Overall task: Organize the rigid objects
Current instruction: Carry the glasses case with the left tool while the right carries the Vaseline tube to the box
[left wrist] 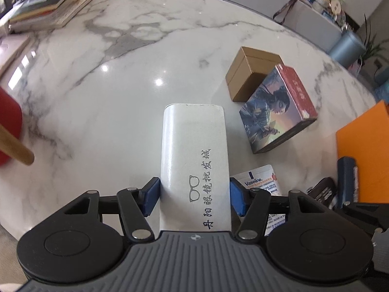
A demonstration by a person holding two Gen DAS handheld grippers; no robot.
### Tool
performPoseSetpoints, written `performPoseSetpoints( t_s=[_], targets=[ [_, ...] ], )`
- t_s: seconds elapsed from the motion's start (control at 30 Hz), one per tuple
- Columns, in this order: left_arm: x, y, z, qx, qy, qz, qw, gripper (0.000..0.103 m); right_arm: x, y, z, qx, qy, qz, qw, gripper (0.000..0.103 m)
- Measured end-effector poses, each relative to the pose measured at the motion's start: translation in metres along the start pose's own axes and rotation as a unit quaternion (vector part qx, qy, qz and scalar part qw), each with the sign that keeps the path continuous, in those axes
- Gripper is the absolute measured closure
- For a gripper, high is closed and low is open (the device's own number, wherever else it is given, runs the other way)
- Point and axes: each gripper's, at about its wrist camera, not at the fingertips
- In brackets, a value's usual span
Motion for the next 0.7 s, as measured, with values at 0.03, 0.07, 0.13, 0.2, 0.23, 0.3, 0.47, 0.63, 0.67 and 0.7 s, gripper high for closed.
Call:
performPoseSetpoints(
  t_s=[0.03,0.07,0.13,0.2,0.23,0.3,0.47,0.63,0.67,0.7],
  targets=[
    [-0.001,-0.003,0.001,-0.004,-0.003,-0.005,1.0,0.035,-0.001,-0.003,-0.002,0.003,0.003,-0.004,1.0,0.056],
    [-0.001,-0.006,0.001,-0.007,-0.004,-0.011,0.9999,0.035,-0.001,-0.006,-0.002,0.006,0.005,-0.008,1.0,0.056],
    [-0.002,-0.014,0.0,-0.014,-0.004,-0.021,0.9997,0.035,-0.003,-0.013,-0.005,0.011,0.01,-0.016,1.0,0.056],
    [-0.004,-0.021,0.0,-0.023,-0.008,-0.027,0.9993,0.035,-0.004,-0.019,-0.006,0.012,0.011,-0.024,1.0,0.056],
    [-0.004,-0.024,0.001,-0.03,-0.011,-0.029,0.9991,0.035,-0.004,-0.022,-0.006,0.011,0.012,-0.029,0.999,0.057],
    [-0.006,-0.031,0.001,-0.04,-0.017,-0.033,0.9985,0.035,-0.006,-0.03,-0.011,0.013,0.016,-0.039,0.999,0.057],
    [-0.01,-0.048,0.001,-0.056,-0.023,-0.047,0.997,0.035,-0.006,-0.049,-0.017,0.019,0.025,-0.065,0.997,0.057],
    [-0.011,-0.065,-0.001,-0.064,-0.027,-0.058,0.9959,0.035,-0.011,-0.07,-0.026,0.018,0.04,-0.091,0.995,0.057],
    [-0.011,-0.069,-0.003,-0.066,-0.025,-0.06,0.9957,0.035,-0.012,-0.076,-0.029,0.018,0.045,-0.098,0.994,0.057],
    [-0.012,-0.072,-0.006,-0.067,-0.021,-0.063,0.9955,0.035,-0.014,-0.08,-0.032,0.018,0.051,-0.103,0.993,0.057]
  ],
)
Point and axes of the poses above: each gripper's, at about its wrist camera, not at the fingertips, and y roughly the way its jaws point, z to its left, x to its top, and after that the axes turned 7 degrees about -x, right-handed
